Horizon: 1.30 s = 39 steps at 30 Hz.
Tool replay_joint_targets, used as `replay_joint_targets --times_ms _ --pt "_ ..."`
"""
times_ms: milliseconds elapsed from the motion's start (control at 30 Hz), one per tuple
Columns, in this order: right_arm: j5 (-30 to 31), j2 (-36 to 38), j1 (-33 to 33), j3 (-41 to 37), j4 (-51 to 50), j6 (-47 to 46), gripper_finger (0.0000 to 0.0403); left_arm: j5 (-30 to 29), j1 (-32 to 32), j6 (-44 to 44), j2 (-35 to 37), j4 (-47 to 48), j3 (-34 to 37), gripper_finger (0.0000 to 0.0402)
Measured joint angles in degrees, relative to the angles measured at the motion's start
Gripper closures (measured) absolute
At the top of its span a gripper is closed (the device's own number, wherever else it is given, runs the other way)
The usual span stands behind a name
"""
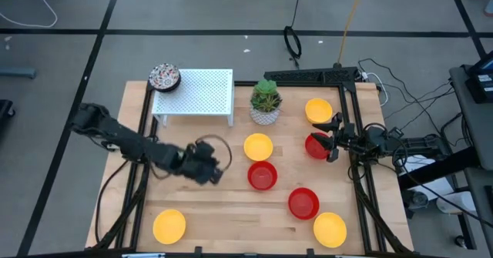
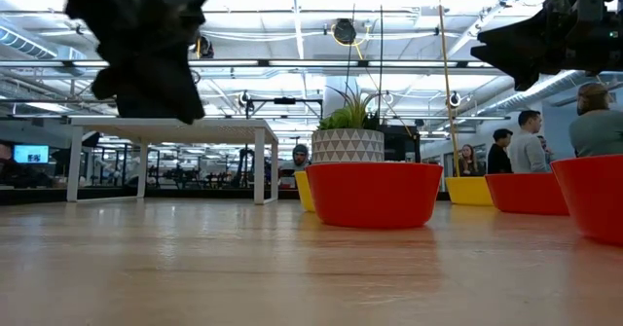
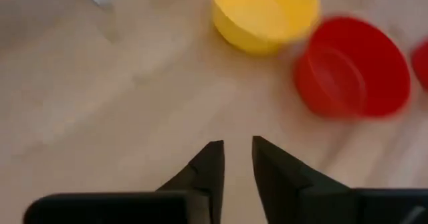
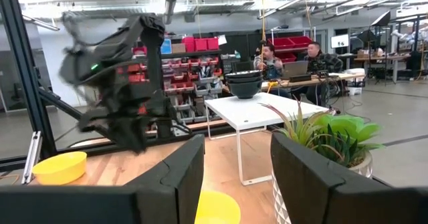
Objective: Pick & Place Mini bowls
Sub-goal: Put the yellow bowl on the shelf
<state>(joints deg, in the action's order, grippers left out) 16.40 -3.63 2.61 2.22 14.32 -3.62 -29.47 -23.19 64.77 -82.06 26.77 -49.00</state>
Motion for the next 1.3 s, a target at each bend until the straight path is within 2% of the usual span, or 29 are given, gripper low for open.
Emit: replay_joint_targets --times_ms 133,233,367,600,800,967,1100,1300 --pt "0.0 0.0 0.0 0.0 0.0 0.0 0.0243 0.5 -6.6 6.7 -2.6 -0.1 -0.4 0.0262" --pt "0.0 0.0 0.0 0.0 0.0 0.0 0.0243 5.0 -10.0 11.4 -3.6 -0.8 -0.4 0.0232" --pt "0.0 0.0 0.0 0.0 0.0 0.0 0.0243 12.9 -12.8 12.5 -5.2 -2.3 -0.4 0.0231" --pt "0.0 0.0 0.0 0.0 0.0 0.0 0.0243 13.4 -18.0 12.3 -4.9 -12.6 -0.4 0.0239" --pt "0.0 0.0 0.0 0.0 0.0 0.0 0.0243 12.8 -21.7 14.9 -4.9 -18.9 -0.6 0.0207" --pt "0.0 0.0 0.0 0.0 0.0 0.0 0.0243 11.3 -24.5 17.0 -4.9 -17.6 -2.2 0.0157" --pt "0.0 0.0 0.0 0.0 -0.1 0.0 0.0243 11.6 -27.0 17.3 -4.9 -10.9 -5.6 0.013" --pt "0.0 0.0 0.0 0.0 0.0 0.0 0.0243 17.6 -29.8 21.3 -4.9 1.2 -11.4 0.0122"
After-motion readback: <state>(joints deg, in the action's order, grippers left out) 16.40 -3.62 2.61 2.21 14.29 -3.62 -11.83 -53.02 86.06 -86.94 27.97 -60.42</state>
